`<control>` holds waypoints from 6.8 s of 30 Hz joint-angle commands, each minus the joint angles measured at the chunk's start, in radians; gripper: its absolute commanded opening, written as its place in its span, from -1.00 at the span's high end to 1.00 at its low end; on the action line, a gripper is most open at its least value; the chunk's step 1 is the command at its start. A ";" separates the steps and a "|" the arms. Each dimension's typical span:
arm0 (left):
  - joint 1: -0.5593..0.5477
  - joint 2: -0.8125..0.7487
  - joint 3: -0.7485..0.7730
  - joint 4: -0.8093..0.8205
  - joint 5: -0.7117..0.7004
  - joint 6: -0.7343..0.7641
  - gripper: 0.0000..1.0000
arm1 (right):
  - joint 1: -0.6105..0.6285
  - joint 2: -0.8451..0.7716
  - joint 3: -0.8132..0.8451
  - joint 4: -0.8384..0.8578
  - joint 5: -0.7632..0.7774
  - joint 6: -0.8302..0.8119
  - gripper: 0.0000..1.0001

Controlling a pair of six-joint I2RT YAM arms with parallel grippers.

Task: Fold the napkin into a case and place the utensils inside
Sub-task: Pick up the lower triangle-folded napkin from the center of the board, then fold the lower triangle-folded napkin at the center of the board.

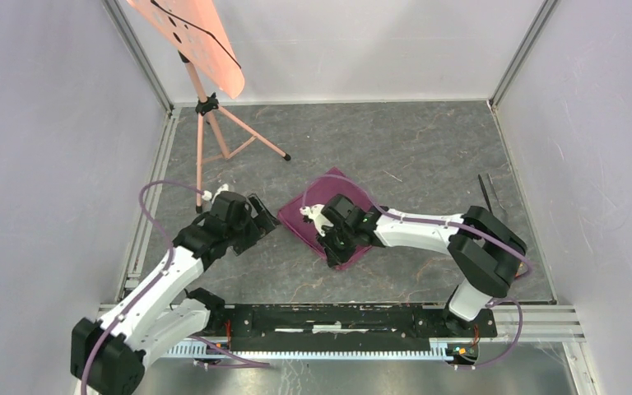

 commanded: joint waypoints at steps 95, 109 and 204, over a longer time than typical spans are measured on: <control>-0.205 1.151 0.833 -0.047 -0.197 0.020 0.95 | -0.423 -0.082 -0.356 0.437 -0.450 0.033 0.75; -0.202 1.158 0.845 -0.039 -0.178 0.048 0.95 | -0.405 -0.159 -0.327 0.534 -0.323 0.006 -0.18; 0.004 1.048 0.645 0.304 0.423 0.335 0.12 | -0.595 0.320 0.252 0.460 -0.174 0.000 0.05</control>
